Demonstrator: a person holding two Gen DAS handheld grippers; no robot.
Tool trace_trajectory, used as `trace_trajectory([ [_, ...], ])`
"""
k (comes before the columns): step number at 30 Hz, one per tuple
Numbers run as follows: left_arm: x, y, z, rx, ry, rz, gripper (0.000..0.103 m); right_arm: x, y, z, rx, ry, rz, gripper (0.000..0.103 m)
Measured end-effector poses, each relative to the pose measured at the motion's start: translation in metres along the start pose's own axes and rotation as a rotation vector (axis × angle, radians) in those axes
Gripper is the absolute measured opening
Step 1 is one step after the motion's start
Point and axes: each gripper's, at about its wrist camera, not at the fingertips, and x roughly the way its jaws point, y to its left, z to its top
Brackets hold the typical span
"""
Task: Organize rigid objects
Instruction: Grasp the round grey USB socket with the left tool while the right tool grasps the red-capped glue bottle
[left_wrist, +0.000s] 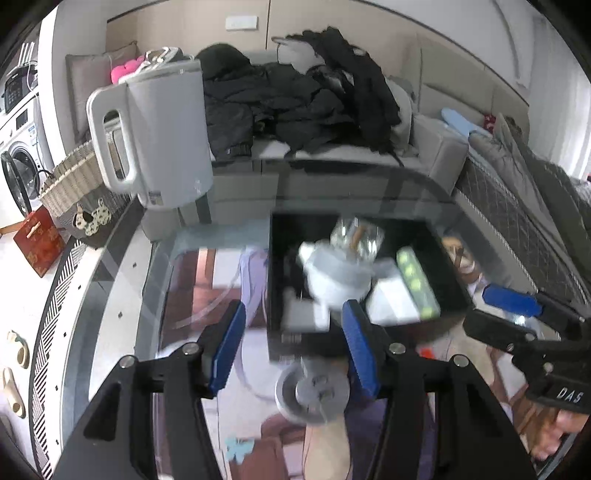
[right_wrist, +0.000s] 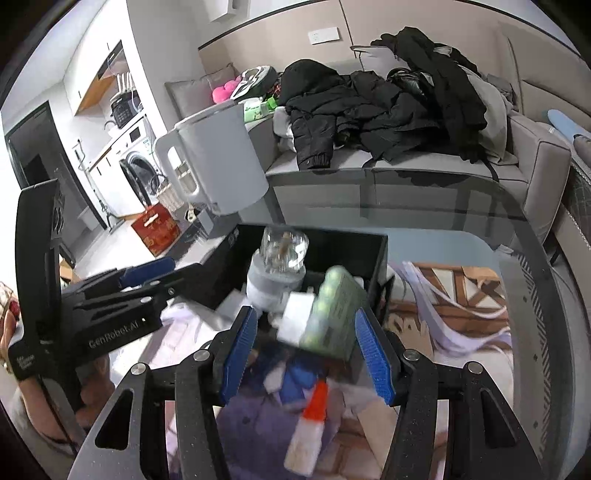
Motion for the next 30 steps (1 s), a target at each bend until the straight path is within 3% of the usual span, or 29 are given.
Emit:
trace_trajectory([
  [10, 0.022, -0.026, -0.048, 0.132, 0.131, 0.035, 0.057, 0.008, 0.001, -0.055, -0.053, 0.127, -0.008, 0.057],
  [14, 0.03, -0.035, -0.053, 0.175, 0.127, 0.07, 0.061, 0.022, 0.005, -0.072, -0.083, 0.184, -0.019, 0.057],
  [20, 0.041, -0.036, -0.051, 0.175, 0.148, 0.064, 0.06, 0.032, 0.006, -0.082, -0.093, 0.215, -0.028, 0.057],
  [26, 0.036, -0.036, -0.053, 0.171, 0.159, 0.03, 0.057, 0.033, 0.009, -0.085, -0.128, 0.212, -0.044, 0.045],
  [30, 0.029, -0.035, -0.058, 0.165, 0.175, 0.008, 0.057, 0.031, 0.013, -0.089, -0.174, 0.213, -0.056, 0.027],
])
